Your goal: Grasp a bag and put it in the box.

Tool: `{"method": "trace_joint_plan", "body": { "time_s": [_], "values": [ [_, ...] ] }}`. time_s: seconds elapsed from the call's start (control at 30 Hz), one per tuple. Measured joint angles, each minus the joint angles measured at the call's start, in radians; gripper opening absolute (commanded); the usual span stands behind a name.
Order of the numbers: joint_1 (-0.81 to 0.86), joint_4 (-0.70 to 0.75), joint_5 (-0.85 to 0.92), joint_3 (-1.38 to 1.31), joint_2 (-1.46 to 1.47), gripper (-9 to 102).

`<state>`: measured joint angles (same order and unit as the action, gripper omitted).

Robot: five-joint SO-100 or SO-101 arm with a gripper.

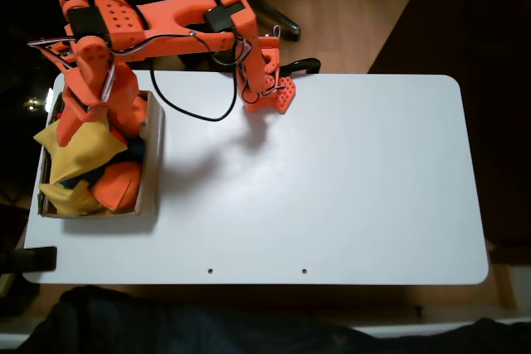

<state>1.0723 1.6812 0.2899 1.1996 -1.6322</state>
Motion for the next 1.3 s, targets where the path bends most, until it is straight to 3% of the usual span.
{"method": "trace_joint_plan", "body": {
  "time_s": [0.1,0.53,1.0,1.3],
  "values": [
    [-0.037,-0.002,-0.017,0.054,-0.080,81],
    [-0.184,-0.002,-0.071,0.153,-0.318,90],
    [-0.414,-0.008,-0.172,0.264,-0.548,90],
    [-0.638,-0.127,-0.259,0.448,-0.746,90]
  ]
}}
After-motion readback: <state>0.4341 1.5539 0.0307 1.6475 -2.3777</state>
